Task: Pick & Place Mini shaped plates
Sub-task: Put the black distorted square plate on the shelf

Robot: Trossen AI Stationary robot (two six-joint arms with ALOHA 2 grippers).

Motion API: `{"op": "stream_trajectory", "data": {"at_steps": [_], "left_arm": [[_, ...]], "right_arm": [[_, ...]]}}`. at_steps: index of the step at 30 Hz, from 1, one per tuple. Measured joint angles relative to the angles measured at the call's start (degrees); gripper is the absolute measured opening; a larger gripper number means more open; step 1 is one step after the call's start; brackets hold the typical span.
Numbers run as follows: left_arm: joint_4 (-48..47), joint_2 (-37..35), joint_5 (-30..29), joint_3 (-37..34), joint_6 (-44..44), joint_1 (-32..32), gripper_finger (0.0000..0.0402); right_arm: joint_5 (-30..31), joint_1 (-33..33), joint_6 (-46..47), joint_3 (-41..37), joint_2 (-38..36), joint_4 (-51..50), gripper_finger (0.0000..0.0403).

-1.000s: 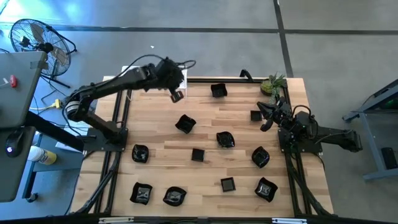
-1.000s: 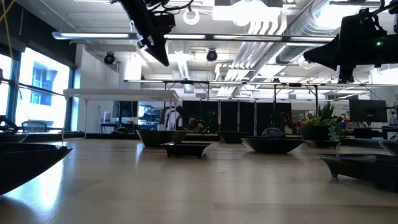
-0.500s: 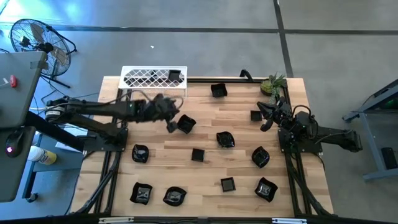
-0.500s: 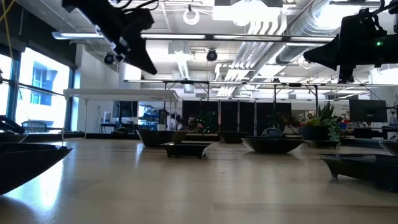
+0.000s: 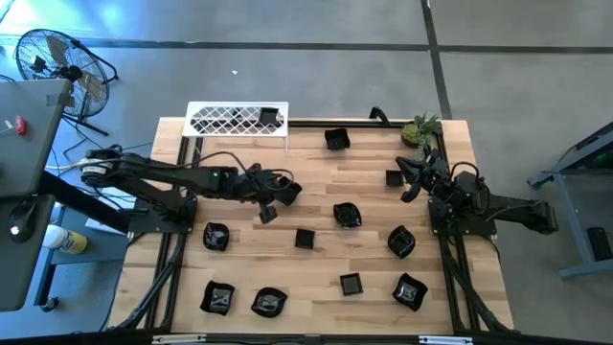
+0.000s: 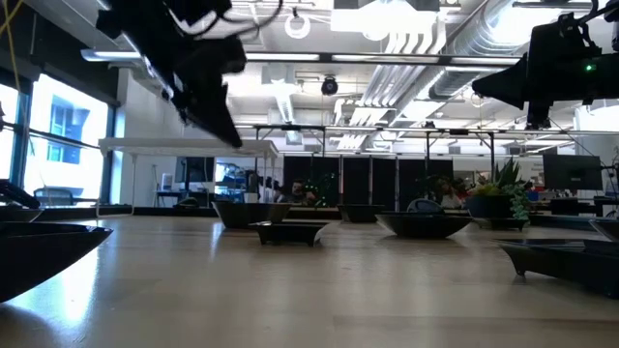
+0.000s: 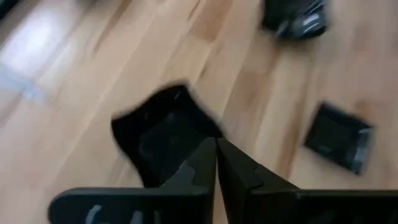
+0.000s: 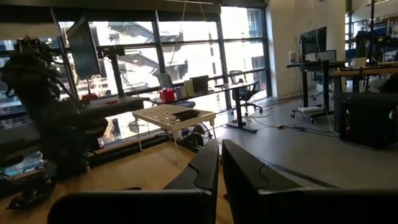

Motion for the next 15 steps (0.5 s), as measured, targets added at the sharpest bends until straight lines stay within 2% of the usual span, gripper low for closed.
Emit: {"op": "stream_trajectory", "data": {"at_steps": [4, 10, 12, 15], "left_arm": [[0.1, 3.2, -3.6, 0.0, -8.3, 0.4, 0.0065], [-5.1, 3.8, -3.2, 0.0, -17.4, 5.5, 0.014], [-6.1, 3.8, -3.0, 0.0, -18.7, 7.8, 0.0151], [-6.4, 3.8, 0.4, 0.0, -18.6, 11.6, 0.0155]], "right_arm": [[0.0, 0.0, 0.0, 0.0, 0.0, -0.3, 0.0016], [0.0, 0.0, -0.1, 0.0, 0.0, -0.3, 0.0016], [0.0, 0.0, 0.0, 0.0, 0.0, -0.3, 0.0017], [0.0, 0.0, -0.1, 0.0, 0.0, -0.3, 0.0016]]}}
